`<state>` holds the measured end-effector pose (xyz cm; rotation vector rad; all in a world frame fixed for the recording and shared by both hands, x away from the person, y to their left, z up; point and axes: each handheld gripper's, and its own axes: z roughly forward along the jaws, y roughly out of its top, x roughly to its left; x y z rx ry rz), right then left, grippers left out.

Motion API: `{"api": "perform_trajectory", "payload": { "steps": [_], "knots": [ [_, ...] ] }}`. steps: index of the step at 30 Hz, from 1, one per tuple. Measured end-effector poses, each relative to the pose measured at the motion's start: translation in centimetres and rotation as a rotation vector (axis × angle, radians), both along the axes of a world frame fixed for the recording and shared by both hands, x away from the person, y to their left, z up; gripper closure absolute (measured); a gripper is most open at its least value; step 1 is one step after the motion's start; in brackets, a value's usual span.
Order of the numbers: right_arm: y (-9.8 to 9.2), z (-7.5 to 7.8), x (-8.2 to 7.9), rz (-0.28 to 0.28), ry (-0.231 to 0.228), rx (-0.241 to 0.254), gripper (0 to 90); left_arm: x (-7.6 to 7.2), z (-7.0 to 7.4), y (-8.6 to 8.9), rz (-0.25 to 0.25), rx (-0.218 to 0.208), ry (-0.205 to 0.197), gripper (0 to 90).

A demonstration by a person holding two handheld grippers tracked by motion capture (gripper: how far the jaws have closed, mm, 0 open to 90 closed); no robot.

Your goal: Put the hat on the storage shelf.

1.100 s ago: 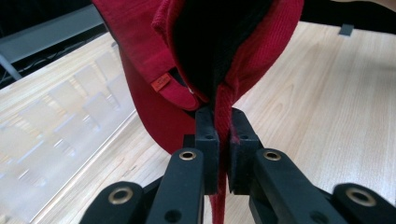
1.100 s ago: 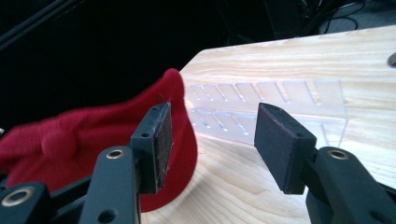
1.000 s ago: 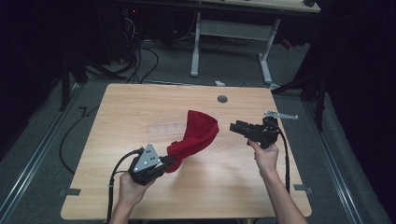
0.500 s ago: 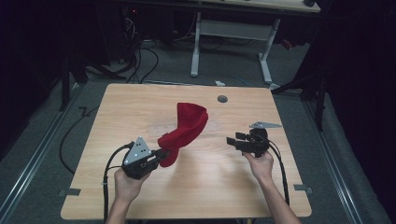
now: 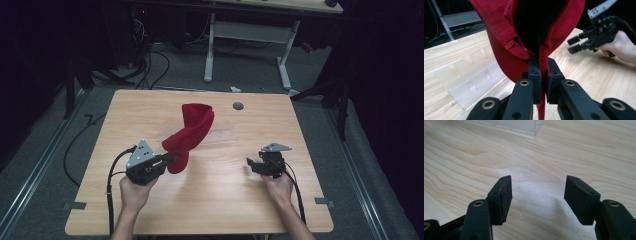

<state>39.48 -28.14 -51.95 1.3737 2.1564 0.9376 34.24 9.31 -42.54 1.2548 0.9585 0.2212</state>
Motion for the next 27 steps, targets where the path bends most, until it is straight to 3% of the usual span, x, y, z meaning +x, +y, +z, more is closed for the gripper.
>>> {"api": "perform_trajectory", "payload": {
  "steps": [8, 14, 20, 27],
  "knots": [
    [-0.3, -1.1, -0.2, -0.020, -0.007, -0.030, 36.4, 0.8, 0.8, 0.8, 0.032, -0.043, 0.005, 85.1],
    [-0.3, -1.1, -0.1, -0.017, -0.007, -0.027, 36.1, 1.5, 1.4, 1.5, 0.064, -0.105, 0.015, 85.1],
    [-0.3, -1.1, -0.1, -0.017, -0.007, -0.028, 35.9, 2.1, 1.9, 1.8, 0.096, -0.089, 0.011, 85.1],
    [-0.2, -1.2, -0.2, -0.017, -0.010, -0.030, 35.4, 3.5, 2.6, 2.1, 0.126, -0.113, -0.004, 85.1]
  ]
}}
